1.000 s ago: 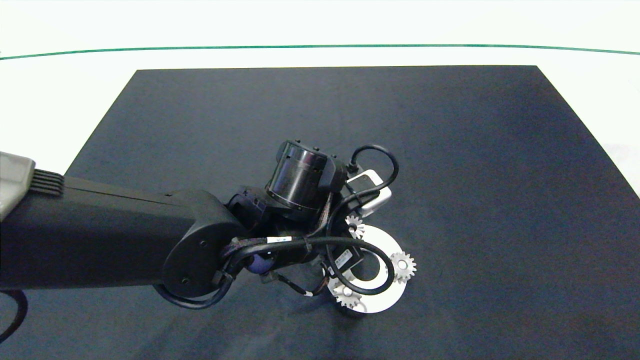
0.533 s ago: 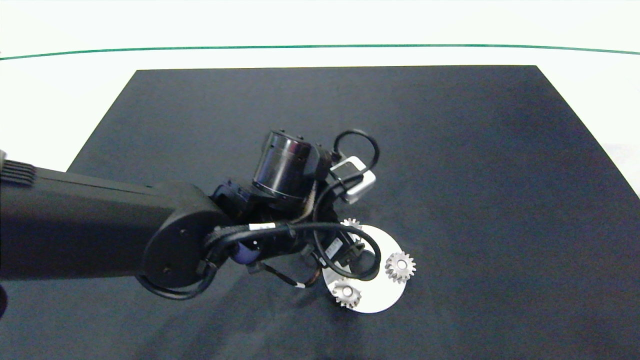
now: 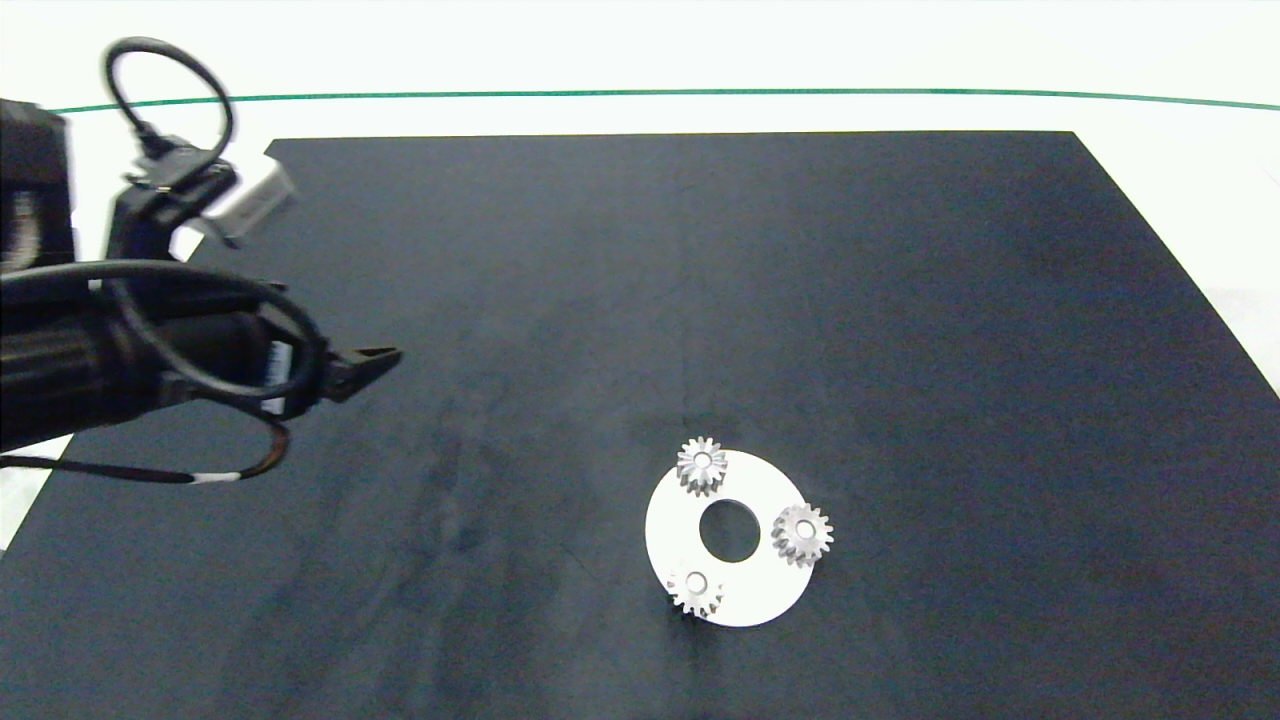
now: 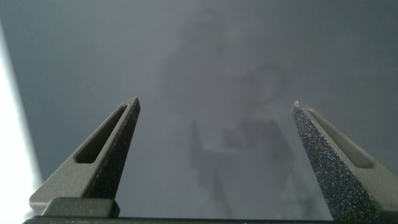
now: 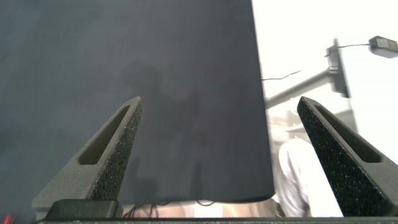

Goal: Install three planetary gears onto the carrier pins

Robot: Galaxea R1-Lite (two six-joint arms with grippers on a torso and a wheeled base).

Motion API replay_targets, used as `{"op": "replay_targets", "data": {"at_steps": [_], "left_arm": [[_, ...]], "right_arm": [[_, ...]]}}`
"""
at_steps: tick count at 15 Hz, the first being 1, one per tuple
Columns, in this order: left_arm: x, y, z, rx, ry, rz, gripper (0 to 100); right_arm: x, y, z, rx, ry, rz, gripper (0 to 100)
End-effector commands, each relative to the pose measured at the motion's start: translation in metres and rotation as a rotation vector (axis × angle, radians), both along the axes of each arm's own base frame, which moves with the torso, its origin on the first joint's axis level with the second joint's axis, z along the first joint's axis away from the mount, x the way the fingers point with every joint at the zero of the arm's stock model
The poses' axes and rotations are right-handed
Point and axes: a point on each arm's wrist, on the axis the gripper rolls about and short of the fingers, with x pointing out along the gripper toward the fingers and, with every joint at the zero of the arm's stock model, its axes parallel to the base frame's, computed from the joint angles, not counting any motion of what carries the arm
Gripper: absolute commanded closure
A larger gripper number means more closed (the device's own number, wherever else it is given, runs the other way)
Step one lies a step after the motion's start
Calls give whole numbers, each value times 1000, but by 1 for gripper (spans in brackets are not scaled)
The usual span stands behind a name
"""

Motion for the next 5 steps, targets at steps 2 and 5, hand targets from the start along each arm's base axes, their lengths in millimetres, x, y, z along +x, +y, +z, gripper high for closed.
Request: {"op": "replay_targets", "data": {"at_steps": [2,5], "left_arm": [[-141,45,-24,-119,-212,233,0],[-201,46,-48,-125,-320,264,0]], "right_arm": [[1,6,-6,-18,26,-118,0],[-23,6,-33,-17,-20,-162,0]]}}
